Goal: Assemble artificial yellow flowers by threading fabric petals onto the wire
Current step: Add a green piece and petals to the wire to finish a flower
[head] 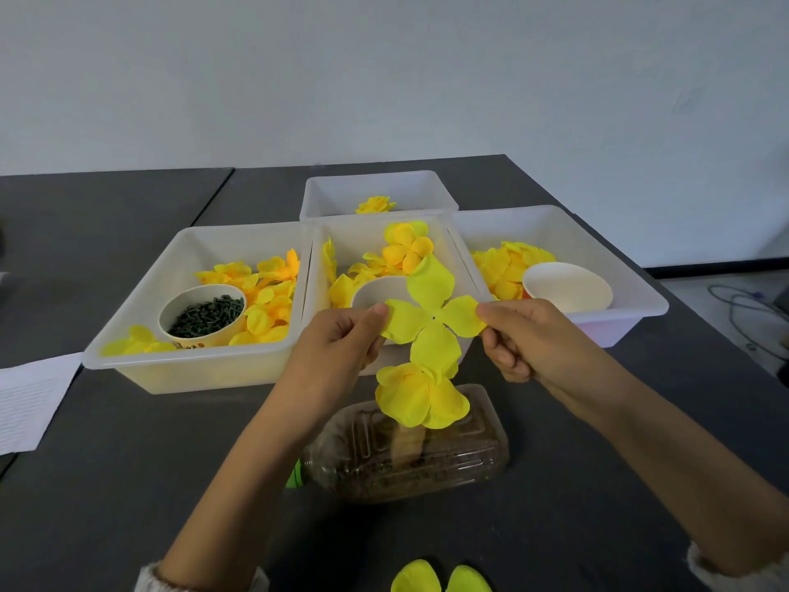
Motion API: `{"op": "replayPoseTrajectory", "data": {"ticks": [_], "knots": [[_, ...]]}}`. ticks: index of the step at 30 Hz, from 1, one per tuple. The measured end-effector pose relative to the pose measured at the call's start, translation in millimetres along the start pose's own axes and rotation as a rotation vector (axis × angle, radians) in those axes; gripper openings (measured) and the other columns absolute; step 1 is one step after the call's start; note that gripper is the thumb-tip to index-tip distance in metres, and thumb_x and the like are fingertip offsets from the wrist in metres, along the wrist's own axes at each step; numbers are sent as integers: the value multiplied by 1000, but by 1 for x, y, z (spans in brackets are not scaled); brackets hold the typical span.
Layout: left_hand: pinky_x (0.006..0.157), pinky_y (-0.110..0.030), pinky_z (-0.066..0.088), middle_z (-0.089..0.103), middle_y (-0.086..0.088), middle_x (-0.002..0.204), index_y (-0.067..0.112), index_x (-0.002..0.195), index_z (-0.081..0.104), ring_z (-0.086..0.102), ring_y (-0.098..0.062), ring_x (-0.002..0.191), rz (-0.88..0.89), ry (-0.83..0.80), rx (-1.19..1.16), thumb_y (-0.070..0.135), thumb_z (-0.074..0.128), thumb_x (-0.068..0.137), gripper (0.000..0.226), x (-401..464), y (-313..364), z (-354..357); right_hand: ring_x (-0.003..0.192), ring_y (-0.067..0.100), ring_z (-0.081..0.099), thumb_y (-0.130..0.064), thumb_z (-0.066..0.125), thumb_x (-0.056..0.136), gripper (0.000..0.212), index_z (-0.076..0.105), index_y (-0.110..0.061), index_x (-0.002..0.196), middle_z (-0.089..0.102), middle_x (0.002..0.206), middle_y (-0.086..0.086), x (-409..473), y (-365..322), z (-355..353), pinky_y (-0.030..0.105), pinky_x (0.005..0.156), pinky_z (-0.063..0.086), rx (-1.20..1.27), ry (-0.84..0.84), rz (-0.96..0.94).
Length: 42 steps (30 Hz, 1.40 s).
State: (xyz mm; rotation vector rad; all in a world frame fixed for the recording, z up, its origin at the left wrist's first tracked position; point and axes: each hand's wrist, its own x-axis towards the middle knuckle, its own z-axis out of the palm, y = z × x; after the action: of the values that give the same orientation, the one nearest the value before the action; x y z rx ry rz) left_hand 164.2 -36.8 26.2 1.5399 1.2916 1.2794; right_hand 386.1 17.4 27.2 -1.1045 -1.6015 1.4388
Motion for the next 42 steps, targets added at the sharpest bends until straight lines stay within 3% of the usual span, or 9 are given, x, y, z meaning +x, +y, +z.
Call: {"op": "replayPoseTrajectory", "data": {"ticks": [8,15,23,27,30,33,35,38,42], "knots": [[43,-12,24,29,10,44,24,46,41,21,-5,41,-99,-24,64,31,49,102,57,-2,-21,1,35,8,33,-30,47,100,54,58,-24,47,43,43,-2,-5,19,12,18,38,28,-72,-26,146],[54,-29,25,31,10,45,22,49,35,25,-6,46,-96,-59,247,42,51,96,53,-23,-32,-3,38,7,33,-28,49,99,49,56,-21,51,42,45,-1,-16,27,14,17,39,28,-201,-57,178],[57,-33,34,39,10,45,32,51,48,37,-10,49,-143,-32,496,40,48,99,49,-34,-36,7,41,3,39,-28,52,97,47,53,-20,51,43,41,-6,-18,33,18,20,52,36,-491,-3,11],[55,-35,35,46,9,47,30,53,50,39,-7,46,-127,-43,478,52,41,97,50,-36,-30,1,50,2,47,-45,47,96,48,55,-20,57,49,47,-9,-19,20,15,23,60,40,-636,-57,16],[54,-34,28,36,4,46,19,54,36,32,-7,44,-139,16,456,66,32,89,58,-33,-22,-12,50,3,45,-63,42,86,56,57,-15,61,47,49,-7,-10,-5,-6,24,58,38,-690,19,-19],[53,-33,25,33,6,48,19,54,34,29,-6,45,-106,104,396,67,32,91,60,-23,-10,-35,48,4,46,-41,56,93,38,62,-18,64,53,50,-9,16,-35,-40,23,52,35,-724,176,-147],[55,-33,23,33,5,51,17,54,35,28,-8,48,-74,161,368,63,35,93,60,-14,-4,-48,61,9,56,-30,60,90,21,67,-23,71,61,63,-7,43,-43,-57,28,57,42,-928,221,-175],[56,-32,23,36,1,53,15,55,38,29,-7,49,-35,220,370,51,44,100,58,-6,0,-54,73,15,57,-25,68,85,6,72,-21,85,58,75,-7,82,-33,-70,26,57,38,-1192,33,13],[47,-20,22,33,4,50,19,54,42,28,-6,46,25,156,397,34,45,102,51,-2,7,-47,74,17,53,-26,72,80,12,68,-16,86,57,73,-3,113,-5,-67,25,58,38,-1410,-156,180]]}}
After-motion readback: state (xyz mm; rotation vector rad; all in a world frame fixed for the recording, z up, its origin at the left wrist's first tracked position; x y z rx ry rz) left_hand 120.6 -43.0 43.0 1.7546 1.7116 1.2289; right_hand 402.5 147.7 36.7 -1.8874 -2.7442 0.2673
